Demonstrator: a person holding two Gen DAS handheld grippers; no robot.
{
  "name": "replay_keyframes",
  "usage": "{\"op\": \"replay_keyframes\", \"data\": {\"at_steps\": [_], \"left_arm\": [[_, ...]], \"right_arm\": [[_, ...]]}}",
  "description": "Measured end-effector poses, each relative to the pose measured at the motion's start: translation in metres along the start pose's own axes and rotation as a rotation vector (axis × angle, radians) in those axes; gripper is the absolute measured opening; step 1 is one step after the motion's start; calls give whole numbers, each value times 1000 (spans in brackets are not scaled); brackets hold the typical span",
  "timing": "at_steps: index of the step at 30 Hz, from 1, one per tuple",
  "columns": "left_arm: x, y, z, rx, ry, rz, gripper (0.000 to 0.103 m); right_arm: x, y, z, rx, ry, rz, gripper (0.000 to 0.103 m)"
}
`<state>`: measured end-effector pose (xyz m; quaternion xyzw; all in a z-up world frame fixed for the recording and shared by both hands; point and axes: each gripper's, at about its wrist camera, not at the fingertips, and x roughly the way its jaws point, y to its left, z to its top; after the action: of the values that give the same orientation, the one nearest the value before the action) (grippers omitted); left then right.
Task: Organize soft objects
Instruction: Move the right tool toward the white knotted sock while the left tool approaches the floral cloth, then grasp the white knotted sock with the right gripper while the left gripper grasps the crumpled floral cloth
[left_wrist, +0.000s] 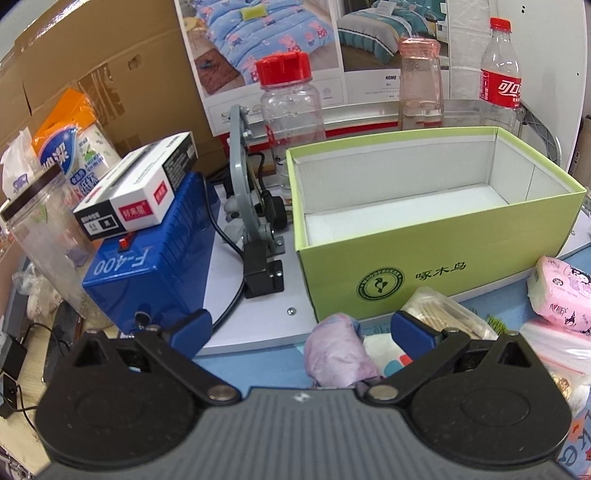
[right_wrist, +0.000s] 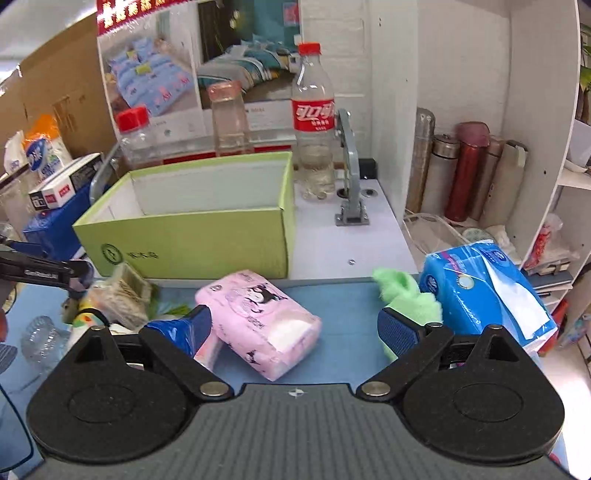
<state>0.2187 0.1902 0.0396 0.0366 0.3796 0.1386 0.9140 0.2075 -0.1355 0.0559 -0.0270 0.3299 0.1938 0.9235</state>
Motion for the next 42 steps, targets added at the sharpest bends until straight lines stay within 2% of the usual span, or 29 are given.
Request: {"op": "replay_keyframes", "data": {"at_steps": [6,10,16,22,24,26,29,34,36,39,42], "left_arm": [[22,-4,2,28,54,-13,102],[43,4,1,17,129,-30,102],[46,43,-19,-62,178,-46,102],[30,92,-59,-147,219,-5,102],[22,105,-75,-160,235,43,102],[11,114,-90,-145,238,101,102],[-10,126,-107,-166,234,132,102],[-41,125,-103,-156,135,112,102],[-41,125,-101,-161,134,92,102],[-45,131,-107,-187,116,124,102],[-49,145,-115,-198,123,109,102]], "right_arm": [[5,0,0,36,7,39,84],[12,-7,-7,62,30,19,84],[12,-19,-15,104,35,7,84],[8,-26,-23,127,34,-4,84],[5,-27,-26,135,31,-3,84],[2,-29,-29,147,29,-1,84],[-3,-31,-33,164,22,5,84],[-13,-33,-38,173,7,1,84],[-17,-34,-40,184,0,-2,84],[-30,-34,-49,189,-18,7,84],[-49,-33,-64,187,-39,9,84]]}}
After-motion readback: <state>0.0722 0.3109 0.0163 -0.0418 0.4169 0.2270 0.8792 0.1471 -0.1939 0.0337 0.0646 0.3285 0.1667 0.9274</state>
